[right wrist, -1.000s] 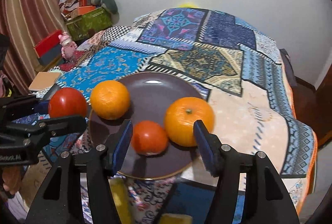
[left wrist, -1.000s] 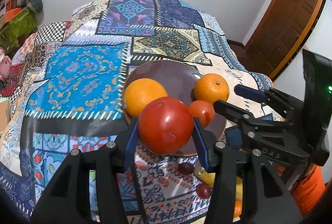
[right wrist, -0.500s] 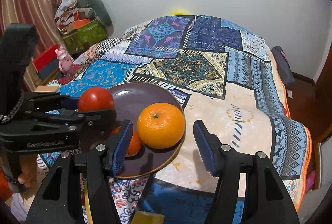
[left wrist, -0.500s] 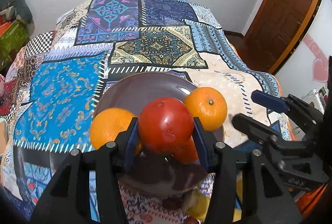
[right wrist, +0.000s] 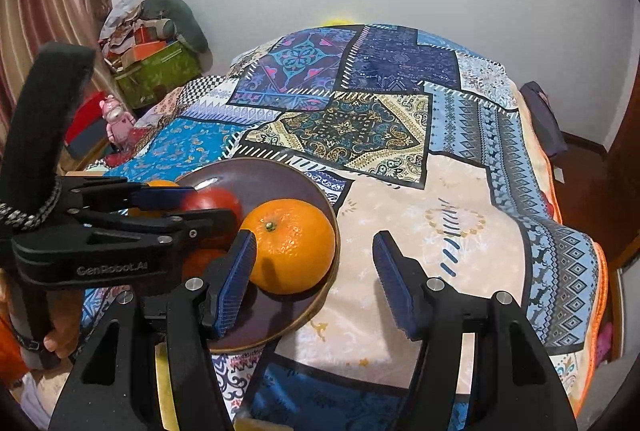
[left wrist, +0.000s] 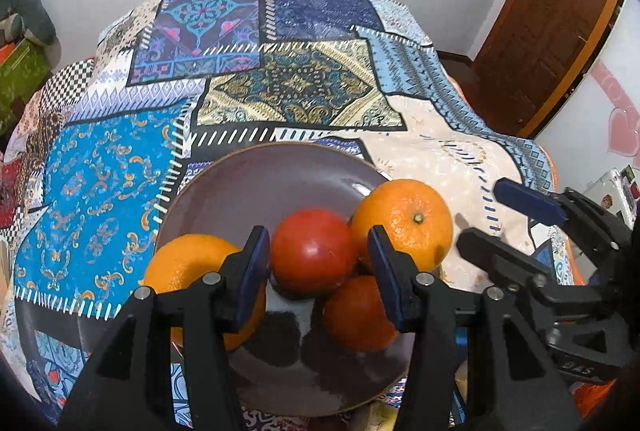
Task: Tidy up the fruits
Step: 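Open both tools and withdraw them from the plate, then grasp a yellow bamboo shoot with the right tool while the left tool grasps another, then lift both held bamboo shoots and carry them toward the plate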
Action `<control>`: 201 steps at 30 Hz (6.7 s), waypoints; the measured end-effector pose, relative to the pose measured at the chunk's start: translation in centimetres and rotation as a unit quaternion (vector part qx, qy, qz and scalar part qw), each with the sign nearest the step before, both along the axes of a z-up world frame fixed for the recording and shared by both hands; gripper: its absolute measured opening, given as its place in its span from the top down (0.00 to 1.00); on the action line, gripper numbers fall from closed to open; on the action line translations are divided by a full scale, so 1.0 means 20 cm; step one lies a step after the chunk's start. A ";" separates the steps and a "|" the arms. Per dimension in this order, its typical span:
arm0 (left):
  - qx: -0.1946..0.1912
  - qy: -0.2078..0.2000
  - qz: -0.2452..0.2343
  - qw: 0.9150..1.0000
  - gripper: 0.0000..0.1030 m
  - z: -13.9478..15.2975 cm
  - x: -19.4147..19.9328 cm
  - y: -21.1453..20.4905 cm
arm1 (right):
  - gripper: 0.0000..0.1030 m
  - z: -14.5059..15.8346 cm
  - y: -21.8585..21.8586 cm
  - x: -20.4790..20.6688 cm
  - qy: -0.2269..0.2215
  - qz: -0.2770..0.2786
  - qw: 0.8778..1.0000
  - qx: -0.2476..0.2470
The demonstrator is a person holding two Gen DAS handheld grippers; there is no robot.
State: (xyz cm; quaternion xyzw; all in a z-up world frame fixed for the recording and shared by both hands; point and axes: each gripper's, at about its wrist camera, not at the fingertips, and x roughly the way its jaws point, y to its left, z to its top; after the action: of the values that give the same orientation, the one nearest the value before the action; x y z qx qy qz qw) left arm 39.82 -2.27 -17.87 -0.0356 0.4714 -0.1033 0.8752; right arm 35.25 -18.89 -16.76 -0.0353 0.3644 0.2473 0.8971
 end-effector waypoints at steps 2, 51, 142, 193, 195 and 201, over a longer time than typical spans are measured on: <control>0.006 -0.005 -0.001 1.000 0.51 0.01 -0.01 -0.01 | 0.45 -0.01 0.01 0.01 0.001 0.000 1.000 0.001; 0.002 -0.011 0.018 1.000 0.42 0.06 -0.96 0.09 | 0.45 -0.19 -0.08 -0.60 0.062 -0.015 0.998 -0.019; 0.048 0.058 -0.054 0.996 0.54 -0.24 -0.64 -0.50 | 0.66 -0.30 -0.34 -0.60 0.087 -0.045 0.995 0.003; -0.013 0.066 -0.047 0.997 0.47 -0.08 -0.64 -0.48 | 0.66 -0.17 -0.37 -0.52 0.074 -0.055 0.996 0.012; -0.019 0.063 -0.043 0.997 0.44 -0.09 -0.64 -0.49 | 0.66 -0.17 -0.41 -0.52 0.075 -0.064 0.995 0.012; -0.030 0.078 -0.048 0.995 0.44 -0.14 -0.61 -0.58 | 0.66 -0.15 -0.52 -0.52 0.075 -0.086 0.993 0.010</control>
State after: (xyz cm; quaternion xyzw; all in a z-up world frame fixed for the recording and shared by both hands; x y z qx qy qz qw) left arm 27.72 -13.81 -20.66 -0.0467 0.5358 -0.1562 0.8285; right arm 24.78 -29.34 -19.78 0.0233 0.4301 0.1750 0.8854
